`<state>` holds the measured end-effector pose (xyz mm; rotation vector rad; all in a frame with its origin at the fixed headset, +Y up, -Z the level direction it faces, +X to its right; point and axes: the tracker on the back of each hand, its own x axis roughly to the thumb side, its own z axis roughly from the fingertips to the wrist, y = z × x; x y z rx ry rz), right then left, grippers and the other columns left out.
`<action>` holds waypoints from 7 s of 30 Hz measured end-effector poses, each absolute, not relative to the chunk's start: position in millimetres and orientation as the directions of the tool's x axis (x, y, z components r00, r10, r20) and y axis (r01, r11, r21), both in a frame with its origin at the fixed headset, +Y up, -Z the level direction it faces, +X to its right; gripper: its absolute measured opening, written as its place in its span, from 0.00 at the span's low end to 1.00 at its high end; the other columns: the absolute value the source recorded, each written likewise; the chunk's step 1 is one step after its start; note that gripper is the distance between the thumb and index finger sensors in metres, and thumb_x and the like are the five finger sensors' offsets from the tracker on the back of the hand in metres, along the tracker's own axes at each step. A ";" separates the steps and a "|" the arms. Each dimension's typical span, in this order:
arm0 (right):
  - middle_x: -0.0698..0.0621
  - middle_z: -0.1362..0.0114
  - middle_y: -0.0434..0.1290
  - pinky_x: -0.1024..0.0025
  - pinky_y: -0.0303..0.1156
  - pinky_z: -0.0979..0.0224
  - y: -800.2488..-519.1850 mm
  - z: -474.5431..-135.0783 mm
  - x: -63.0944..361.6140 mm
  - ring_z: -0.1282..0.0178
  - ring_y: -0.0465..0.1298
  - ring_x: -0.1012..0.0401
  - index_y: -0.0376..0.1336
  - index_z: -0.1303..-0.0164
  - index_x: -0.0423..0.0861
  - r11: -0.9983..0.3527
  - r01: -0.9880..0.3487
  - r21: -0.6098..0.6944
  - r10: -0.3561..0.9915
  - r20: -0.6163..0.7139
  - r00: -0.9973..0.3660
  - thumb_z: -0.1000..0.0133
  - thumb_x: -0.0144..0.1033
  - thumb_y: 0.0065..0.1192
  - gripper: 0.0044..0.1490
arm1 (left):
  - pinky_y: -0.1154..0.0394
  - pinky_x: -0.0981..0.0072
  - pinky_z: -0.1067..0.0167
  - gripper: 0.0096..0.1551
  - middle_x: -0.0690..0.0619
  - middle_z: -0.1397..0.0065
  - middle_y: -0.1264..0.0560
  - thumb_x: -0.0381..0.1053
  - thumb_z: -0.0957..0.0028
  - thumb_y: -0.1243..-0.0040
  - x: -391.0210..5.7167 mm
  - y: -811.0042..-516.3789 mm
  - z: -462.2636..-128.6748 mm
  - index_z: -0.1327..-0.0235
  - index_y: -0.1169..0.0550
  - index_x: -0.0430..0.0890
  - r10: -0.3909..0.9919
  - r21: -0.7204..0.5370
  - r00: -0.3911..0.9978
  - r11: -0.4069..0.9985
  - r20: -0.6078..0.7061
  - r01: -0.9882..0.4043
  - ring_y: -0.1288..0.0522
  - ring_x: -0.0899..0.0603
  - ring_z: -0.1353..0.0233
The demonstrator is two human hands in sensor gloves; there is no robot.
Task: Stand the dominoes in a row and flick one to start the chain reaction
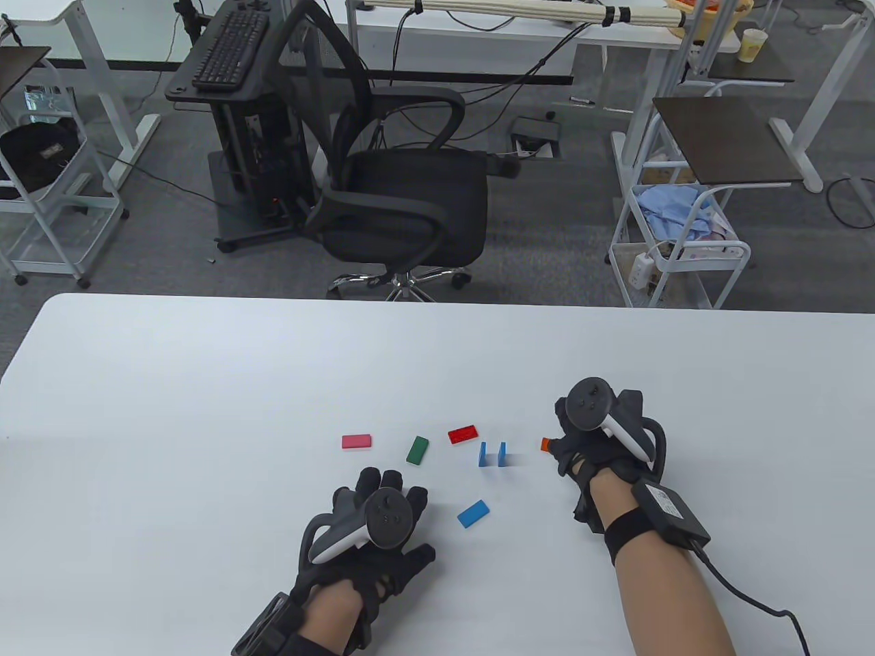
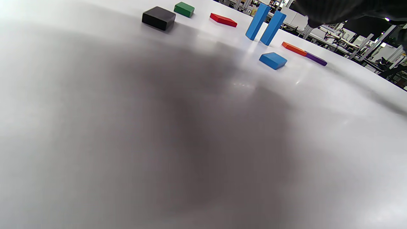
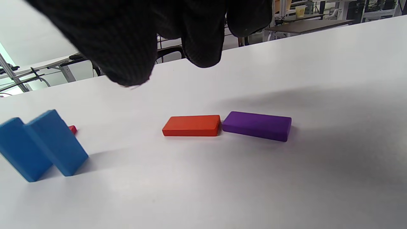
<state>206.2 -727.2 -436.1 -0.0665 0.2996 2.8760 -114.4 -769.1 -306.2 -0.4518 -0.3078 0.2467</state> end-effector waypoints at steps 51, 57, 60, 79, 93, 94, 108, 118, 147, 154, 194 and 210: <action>0.43 0.31 0.69 0.33 0.37 0.20 -734.0 -449.9 176.1 0.27 0.59 0.41 0.60 0.32 0.53 -0.954 -0.123 0.273 0.121 -0.024 -0.992 0.47 0.39 0.73 0.34 | 0.76 0.29 0.34 0.48 0.48 0.19 0.75 0.71 0.51 0.56 -111.4 -769.0 -306.6 0.24 0.60 0.58 0.306 -0.460 0.919 0.872 0.248 -0.166 0.81 0.36 0.23; 0.46 0.28 0.67 0.34 0.37 0.20 -723.3 -441.9 188.2 0.25 0.58 0.42 0.55 0.33 0.53 -0.922 -0.320 0.218 0.311 -0.076 -0.947 0.47 0.38 0.70 0.34 | 0.76 0.29 0.34 0.49 0.48 0.19 0.75 0.71 0.51 0.56 -111.0 -769.6 -306.2 0.24 0.60 0.58 0.307 -0.467 0.918 0.869 0.252 -0.163 0.80 0.36 0.23; 0.46 0.28 0.67 0.34 0.38 0.20 -720.4 -437.3 192.2 0.25 0.59 0.43 0.55 0.33 0.52 -0.904 -0.386 0.185 0.373 -0.098 -0.922 0.47 0.38 0.70 0.35 | 0.76 0.29 0.34 0.49 0.48 0.19 0.75 0.72 0.51 0.57 -110.5 -769.6 -306.2 0.24 0.60 0.58 0.309 -0.467 0.916 0.869 0.255 -0.164 0.80 0.36 0.23; 0.47 0.28 0.68 0.34 0.34 0.21 -760.0 -420.2 188.2 0.23 0.55 0.42 0.55 0.33 0.51 -0.800 -0.578 0.163 0.578 -0.052 -0.815 0.47 0.37 0.70 0.34 | 0.76 0.29 0.34 0.49 0.48 0.19 0.75 0.72 0.51 0.56 -109.8 -769.5 -305.9 0.24 0.60 0.58 0.308 -0.463 0.915 0.872 0.260 -0.162 0.80 0.36 0.23; 0.45 0.24 0.62 0.35 0.30 0.22 -780.0 -422.8 187.7 0.21 0.47 0.41 0.54 0.33 0.51 -0.763 -0.617 0.192 0.616 -0.071 -0.784 0.46 0.37 0.69 0.34 | 0.76 0.29 0.34 0.48 0.49 0.19 0.75 0.71 0.51 0.56 -109.5 -770.1 -305.8 0.24 0.60 0.59 0.304 -0.465 0.917 0.871 0.259 -0.157 0.81 0.36 0.23; 0.45 0.24 0.62 0.35 0.30 0.22 -781.5 -423.2 187.4 0.21 0.47 0.41 0.54 0.33 0.51 -0.762 -0.618 0.192 0.618 -0.071 -0.783 0.46 0.37 0.69 0.34 | 0.76 0.29 0.34 0.48 0.48 0.19 0.75 0.71 0.51 0.56 -109.5 -770.0 -305.8 0.24 0.60 0.59 0.304 -0.465 0.917 0.871 0.259 -0.157 0.81 0.37 0.23; 0.46 0.23 0.60 0.35 0.29 0.22 -787.1 -425.6 186.6 0.20 0.45 0.41 0.52 0.33 0.53 -0.749 -0.617 0.243 0.619 -0.079 -0.782 0.44 0.36 0.68 0.34 | 0.76 0.29 0.34 0.48 0.48 0.19 0.75 0.71 0.51 0.56 -109.5 -769.9 -305.3 0.24 0.60 0.58 0.297 -0.468 0.920 0.871 0.257 -0.150 0.81 0.36 0.23; 0.47 0.23 0.59 0.36 0.30 0.21 -786.8 -425.5 186.8 0.20 0.45 0.41 0.52 0.33 0.54 -0.750 -0.611 0.253 0.613 -0.082 -0.786 0.44 0.35 0.68 0.34 | 0.76 0.29 0.34 0.48 0.48 0.19 0.75 0.71 0.51 0.56 -109.5 -769.9 -305.1 0.24 0.59 0.58 0.295 -0.470 0.920 0.870 0.258 -0.147 0.81 0.37 0.23; 0.46 0.19 0.54 0.37 0.29 0.21 -738.0 -421.1 222.4 0.19 0.40 0.41 0.48 0.28 0.52 -0.799 -0.567 0.200 0.567 -0.063 -0.822 0.45 0.38 0.70 0.42 | 0.76 0.29 0.34 0.49 0.49 0.19 0.75 0.71 0.51 0.55 -108.8 -769.5 -305.0 0.24 0.59 0.58 0.293 -0.469 0.919 0.872 0.263 -0.143 0.81 0.36 0.23; 0.46 0.19 0.55 0.36 0.29 0.21 -727.7 -423.6 241.5 0.19 0.40 0.40 0.49 0.28 0.52 -0.862 -0.479 0.169 0.464 -0.118 -0.878 0.46 0.41 0.71 0.43 | 0.76 0.29 0.34 0.49 0.48 0.19 0.75 0.71 0.51 0.56 -109.0 -769.7 -305.0 0.23 0.59 0.58 0.293 -0.470 0.920 0.871 0.261 -0.143 0.81 0.36 0.23; 0.46 0.33 0.71 0.37 0.42 0.19 -762.8 -445.9 209.9 0.27 0.61 0.44 0.52 0.29 0.48 -0.940 0.178 0.290 -0.179 0.023 -0.984 0.47 0.39 0.73 0.41 | 0.76 0.29 0.34 0.48 0.48 0.19 0.75 0.71 0.51 0.56 -112.1 -769.9 -304.9 0.23 0.58 0.58 0.277 -0.481 0.929 0.867 0.244 -0.133 0.81 0.37 0.23; 0.44 0.32 0.70 0.35 0.39 0.20 -754.4 -437.8 219.0 0.28 0.61 0.42 0.61 0.34 0.57 -0.969 0.069 0.235 -0.067 0.019 -0.998 0.48 0.40 0.74 0.32 | 0.76 0.29 0.33 0.48 0.48 0.19 0.75 0.71 0.51 0.56 -112.6 -769.8 -305.5 0.23 0.58 0.58 0.282 -0.473 0.928 0.870 0.245 -0.140 0.81 0.37 0.23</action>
